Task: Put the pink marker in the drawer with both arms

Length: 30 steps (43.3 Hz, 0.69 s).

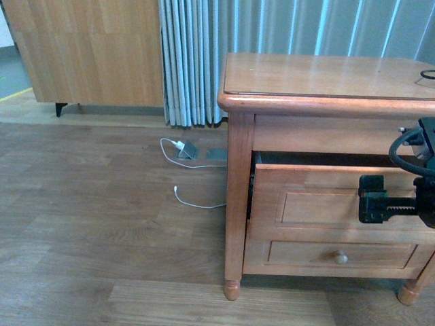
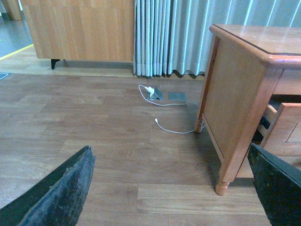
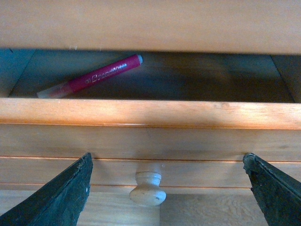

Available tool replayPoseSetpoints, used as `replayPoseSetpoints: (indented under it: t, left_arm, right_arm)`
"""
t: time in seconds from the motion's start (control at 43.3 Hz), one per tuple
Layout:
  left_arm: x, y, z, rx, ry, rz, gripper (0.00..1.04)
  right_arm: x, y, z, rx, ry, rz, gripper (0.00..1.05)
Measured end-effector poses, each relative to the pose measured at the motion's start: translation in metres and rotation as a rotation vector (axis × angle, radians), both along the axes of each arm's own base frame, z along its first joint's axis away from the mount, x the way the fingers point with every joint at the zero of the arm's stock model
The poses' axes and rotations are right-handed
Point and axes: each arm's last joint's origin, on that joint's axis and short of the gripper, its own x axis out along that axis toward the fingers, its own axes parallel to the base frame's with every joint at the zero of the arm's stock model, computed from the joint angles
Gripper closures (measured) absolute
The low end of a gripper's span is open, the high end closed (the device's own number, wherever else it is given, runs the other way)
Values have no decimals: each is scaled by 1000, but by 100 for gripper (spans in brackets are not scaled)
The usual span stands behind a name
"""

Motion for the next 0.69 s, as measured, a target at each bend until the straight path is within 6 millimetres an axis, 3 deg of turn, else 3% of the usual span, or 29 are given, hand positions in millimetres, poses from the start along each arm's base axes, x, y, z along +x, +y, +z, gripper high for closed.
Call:
replayPoseSetpoints:
  t: [0.208,0.416,0.693]
  left_arm:
    - [0,0,0,0,0,0,6]
    - [0,0,0,0,0,0,6]
    - [0,0,0,0,0,0,6]
  right_arm:
    - [32,1,1,2,-84,-22,8]
    - [38,1,-15,-3,-93,-36,8]
    - [38,1,-16,-12,-102,-34,8]
